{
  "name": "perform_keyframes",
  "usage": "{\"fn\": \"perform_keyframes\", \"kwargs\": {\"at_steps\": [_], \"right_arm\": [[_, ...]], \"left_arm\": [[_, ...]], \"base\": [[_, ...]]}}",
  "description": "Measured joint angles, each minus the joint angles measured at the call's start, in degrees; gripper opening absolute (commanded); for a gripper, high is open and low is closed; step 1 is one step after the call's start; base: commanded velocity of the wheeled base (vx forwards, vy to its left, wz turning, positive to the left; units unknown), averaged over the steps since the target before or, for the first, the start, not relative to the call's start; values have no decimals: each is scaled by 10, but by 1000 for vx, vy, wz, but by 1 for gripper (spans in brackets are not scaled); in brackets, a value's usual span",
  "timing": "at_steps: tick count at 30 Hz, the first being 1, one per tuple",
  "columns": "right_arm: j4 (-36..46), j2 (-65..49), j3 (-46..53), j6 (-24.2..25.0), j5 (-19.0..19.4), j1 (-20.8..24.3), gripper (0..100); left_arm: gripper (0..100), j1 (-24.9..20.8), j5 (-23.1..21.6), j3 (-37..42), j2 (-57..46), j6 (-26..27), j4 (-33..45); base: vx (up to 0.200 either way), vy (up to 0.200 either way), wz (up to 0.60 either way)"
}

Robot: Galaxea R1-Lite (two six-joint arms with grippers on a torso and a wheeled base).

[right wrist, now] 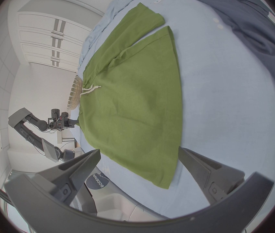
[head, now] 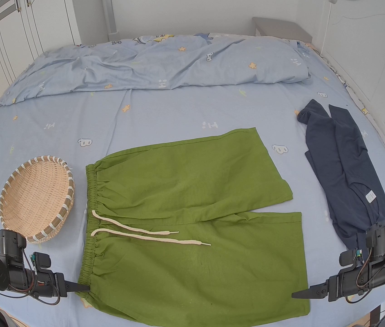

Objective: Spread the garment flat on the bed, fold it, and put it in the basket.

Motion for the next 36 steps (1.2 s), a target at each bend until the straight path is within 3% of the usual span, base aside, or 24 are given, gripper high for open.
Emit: {"fn": "perform_keyframes", "kwargs": {"at_steps": [5, 19, 36], "right_arm": [[-48, 40, 27, -8, 12, 3, 100], [-35, 74, 37, -19, 18, 4, 100], [-63, 130, 36, -16, 68, 10, 100]], "left_arm": [[0, -1, 0, -1, 0, 0, 0], [0, -9, 0, -6, 1, 1, 0], [0, -9, 0, -3, 1, 1, -1]], "base": [[0, 0, 0], [0, 0, 0], [0, 0, 0]]}}
